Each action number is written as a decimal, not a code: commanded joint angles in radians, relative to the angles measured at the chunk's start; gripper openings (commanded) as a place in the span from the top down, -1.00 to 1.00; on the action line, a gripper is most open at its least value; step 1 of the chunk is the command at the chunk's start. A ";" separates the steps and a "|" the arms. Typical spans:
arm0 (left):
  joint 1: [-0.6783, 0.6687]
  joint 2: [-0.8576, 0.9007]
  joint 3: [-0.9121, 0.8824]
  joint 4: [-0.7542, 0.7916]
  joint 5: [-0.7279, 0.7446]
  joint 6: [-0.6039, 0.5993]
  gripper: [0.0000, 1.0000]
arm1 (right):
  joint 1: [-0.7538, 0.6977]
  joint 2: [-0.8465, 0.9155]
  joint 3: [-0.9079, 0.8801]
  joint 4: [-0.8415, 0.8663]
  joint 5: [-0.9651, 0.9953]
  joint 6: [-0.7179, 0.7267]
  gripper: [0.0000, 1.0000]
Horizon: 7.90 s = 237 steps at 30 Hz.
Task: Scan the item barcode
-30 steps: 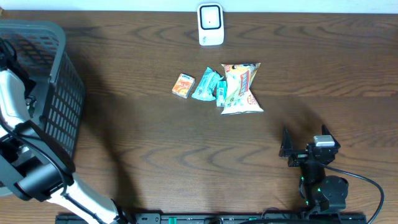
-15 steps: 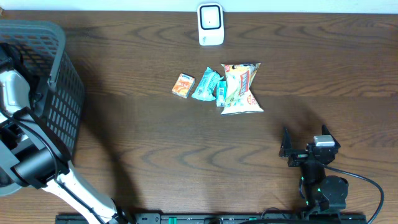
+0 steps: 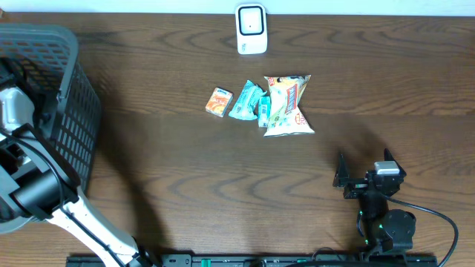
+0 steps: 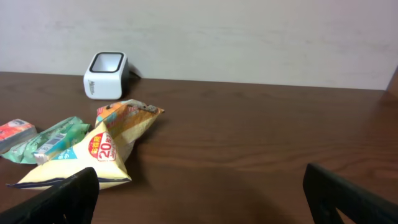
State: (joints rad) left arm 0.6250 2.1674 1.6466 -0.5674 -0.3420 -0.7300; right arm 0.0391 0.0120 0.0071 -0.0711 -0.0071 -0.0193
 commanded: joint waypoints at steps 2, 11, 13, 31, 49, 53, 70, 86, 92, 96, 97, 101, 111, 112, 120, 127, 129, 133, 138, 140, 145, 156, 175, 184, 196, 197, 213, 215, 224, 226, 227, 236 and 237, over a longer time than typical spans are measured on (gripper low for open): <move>0.009 0.043 -0.004 0.010 -0.010 -0.008 -0.96 | 0.008 -0.006 -0.002 -0.005 -0.003 -0.012 -0.99; 0.009 0.051 -0.005 -0.003 -0.010 0.004 -0.43 | 0.008 -0.006 -0.002 -0.005 -0.003 -0.012 -0.99; 0.009 0.050 -0.005 -0.011 -0.010 0.031 -0.36 | 0.008 -0.006 -0.002 -0.005 -0.003 -0.012 -0.99; 0.009 -0.337 -0.005 -0.085 0.082 0.110 -0.03 | 0.008 -0.006 -0.002 -0.005 -0.003 -0.012 -0.99; -0.463 -0.765 -0.005 -0.082 0.795 -0.038 -0.03 | 0.008 -0.006 -0.002 -0.005 -0.003 -0.012 -0.99; -0.692 -0.684 -0.005 -0.103 0.645 0.079 -0.03 | 0.008 -0.006 -0.002 -0.005 -0.003 -0.012 -0.99; -0.951 -0.171 -0.005 -0.260 0.165 0.274 -0.08 | 0.008 -0.006 -0.002 -0.005 -0.003 -0.012 -0.99; -0.821 -0.230 0.000 -0.332 0.177 0.348 -0.95 | 0.008 -0.006 -0.002 -0.005 -0.003 -0.012 -0.98; -0.797 -0.243 -0.001 -0.419 0.196 0.348 -0.96 | 0.008 -0.006 -0.002 -0.005 -0.003 -0.012 -0.99; -0.798 -0.243 -0.001 -0.419 0.196 0.348 -0.95 | 0.008 -0.006 -0.002 -0.005 -0.003 -0.012 -0.99; -0.798 -0.243 -0.001 -0.419 0.196 0.348 -0.96 | 0.008 -0.006 -0.002 -0.005 -0.003 -0.012 -0.99; -0.798 -0.243 -0.001 -0.419 0.196 0.348 -0.96 | 0.008 -0.006 -0.002 -0.005 -0.003 -0.012 -0.99; -0.798 -0.243 -0.001 -0.419 0.196 0.348 -0.95 | 0.008 -0.006 -0.002 -0.005 -0.003 -0.012 -0.99; -0.798 -0.243 -0.001 -0.419 0.196 0.348 -0.96 | 0.008 -0.006 -0.002 -0.005 -0.003 -0.012 -0.99; -0.798 -0.243 -0.001 -0.419 0.196 0.348 -0.95 | 0.008 -0.006 -0.002 -0.005 -0.003 -0.012 -0.98; -0.798 -0.243 -0.001 -0.419 0.196 0.348 -0.96 | 0.008 -0.006 -0.002 -0.005 -0.003 -0.012 -0.99; -0.798 -0.243 -0.001 -0.419 0.196 0.348 -0.96 | 0.008 -0.006 -0.002 -0.005 -0.003 -0.012 -0.98; -0.798 -0.243 -0.001 -0.419 0.196 0.348 -0.96 | 0.008 -0.006 -0.002 -0.005 -0.003 -0.012 -0.99; -0.798 -0.243 -0.001 -0.419 0.196 0.348 -0.96 | 0.008 -0.006 -0.002 -0.004 0.014 -0.027 -0.98; -0.798 -0.243 -0.001 -0.419 0.196 0.348 -0.96 | 0.008 -0.006 -0.002 -0.003 0.014 -0.027 -0.99; -0.798 -0.243 -0.001 -0.419 0.196 0.348 -0.95 | 0.008 -0.006 -0.002 0.016 -0.064 0.004 -0.98; -0.798 -0.243 -0.001 -0.419 0.196 0.348 -0.95 | 0.008 0.003 0.002 0.641 -0.226 0.243 -0.99; -0.798 -0.243 -0.001 -0.419 0.196 0.348 -0.95 | 0.008 1.110 0.942 -0.156 -0.458 -0.076 -0.99; -0.798 -0.243 -0.001 -0.419 0.196 0.348 -0.96 | 0.008 1.431 1.139 -0.383 -0.892 0.015 -0.99; -0.798 -0.243 -0.001 -0.419 0.196 0.348 -0.95 | 0.011 1.515 1.135 -0.494 -0.715 0.075 -0.99; -0.798 -0.243 -0.001 -0.419 0.196 0.348 -0.96 | 0.013 1.515 1.135 -0.494 -0.701 0.075 -0.99; -0.798 -0.243 -0.001 -0.419 0.196 0.348 -0.96 | 0.085 1.516 1.139 -0.346 -0.675 0.233 -0.99; -0.798 -0.243 -0.001 -0.419 0.196 0.348 -0.95 | 0.084 1.516 1.141 -0.344 -0.675 0.243 -0.99; -0.798 -0.243 -0.001 -0.419 0.196 0.348 -0.95 | 0.093 1.516 1.141 -0.413 -0.445 0.243 -0.99; -0.798 -0.243 -0.001 -0.419 0.196 0.348 -0.96 | 0.093 1.516 1.141 -0.439 -0.422 0.243 -0.98; -0.798 -0.243 -0.001 -0.419 0.196 0.348 -0.96 | 0.093 1.516 1.141 -0.450 -0.407 0.243 -0.99; -0.798 -0.243 -0.001 -0.419 0.196 0.348 -0.95 | 0.098 1.539 1.141 -0.524 -0.288 0.243 -0.90; -0.798 -0.243 -0.001 -0.419 0.196 0.348 -0.96 | 0.098 1.547 1.141 -0.530 -0.288 0.243 -0.94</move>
State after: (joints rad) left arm -0.1738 1.9316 1.6405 -0.9844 -0.1402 -0.3912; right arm 0.1204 1.5364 1.1305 -0.5907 -0.3202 0.2195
